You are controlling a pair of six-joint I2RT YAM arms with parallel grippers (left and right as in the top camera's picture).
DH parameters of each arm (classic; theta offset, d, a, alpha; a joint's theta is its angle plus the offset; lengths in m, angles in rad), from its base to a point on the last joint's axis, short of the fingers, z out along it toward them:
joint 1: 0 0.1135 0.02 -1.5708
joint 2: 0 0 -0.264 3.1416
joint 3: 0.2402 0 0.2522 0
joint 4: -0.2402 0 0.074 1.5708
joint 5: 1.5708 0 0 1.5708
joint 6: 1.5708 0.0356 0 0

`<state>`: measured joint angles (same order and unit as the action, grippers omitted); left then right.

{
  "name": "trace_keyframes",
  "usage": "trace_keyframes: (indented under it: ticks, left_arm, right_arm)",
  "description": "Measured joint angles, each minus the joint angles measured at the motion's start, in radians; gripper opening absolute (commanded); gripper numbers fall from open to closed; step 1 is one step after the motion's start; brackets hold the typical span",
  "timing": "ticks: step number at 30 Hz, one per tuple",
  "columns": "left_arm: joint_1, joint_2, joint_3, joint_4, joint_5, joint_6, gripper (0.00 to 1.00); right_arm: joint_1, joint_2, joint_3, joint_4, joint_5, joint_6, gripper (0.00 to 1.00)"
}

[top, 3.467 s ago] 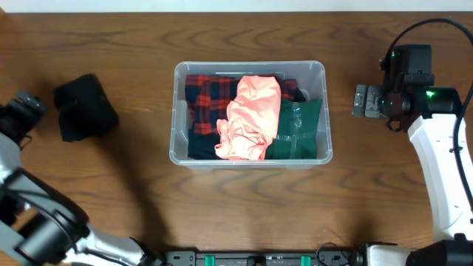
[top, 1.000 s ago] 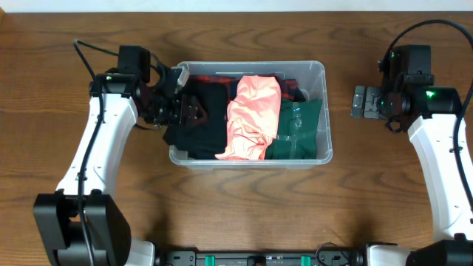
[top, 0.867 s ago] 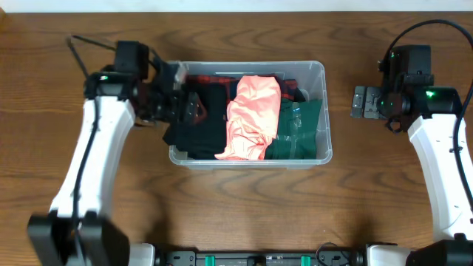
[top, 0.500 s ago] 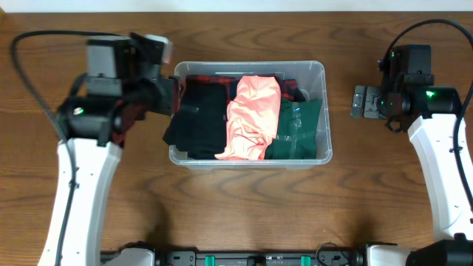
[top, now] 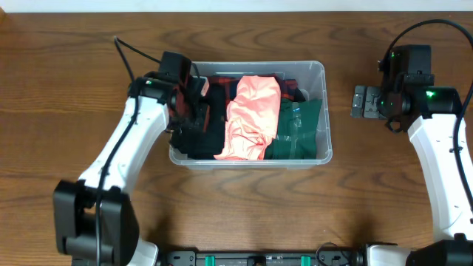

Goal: Pack container
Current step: 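Withdraw the left gripper from the bin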

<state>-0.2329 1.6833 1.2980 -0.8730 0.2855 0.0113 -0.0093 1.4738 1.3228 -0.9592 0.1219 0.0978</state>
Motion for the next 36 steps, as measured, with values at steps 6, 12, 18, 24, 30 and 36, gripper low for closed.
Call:
trace_keyframes:
  ticks: [6, 12, 18, 24, 30, 36]
  left_arm:
    - [0.002, 0.002, 0.001, 0.000, 0.034, -0.003, 0.06]
    - [0.003, -0.125, 0.039, -0.004, -0.014, 0.021, 0.79]
    - [0.085, -0.394, 0.097, -0.002, -0.246, 0.018, 0.98]
    - [0.274, -0.421, 0.106, -0.011, -0.340, -0.009, 0.98]
    - [0.397, -0.361, 0.098, -0.089, -0.321, -0.037, 0.98]
    - [0.416, -0.479, 0.073, -0.079, -0.227, -0.002, 0.98]
  right_arm:
    - [0.000, 0.000, 0.000, -0.002, -0.001, 0.000, 0.99]
    - [0.000, 0.000, 0.000, -0.005, -0.002, 0.000, 0.99]
    - [0.000, 0.000, 0.000, 0.009, -0.002, 0.000, 0.99]
    - [0.000, 0.000, 0.000, 0.139, -0.040, -0.011, 0.99]
    - [0.000, -0.002, 0.000, 0.156, -0.085, -0.047, 0.99]
    - [0.002, -0.130, -0.042, 0.118, -0.085, -0.022, 0.99]
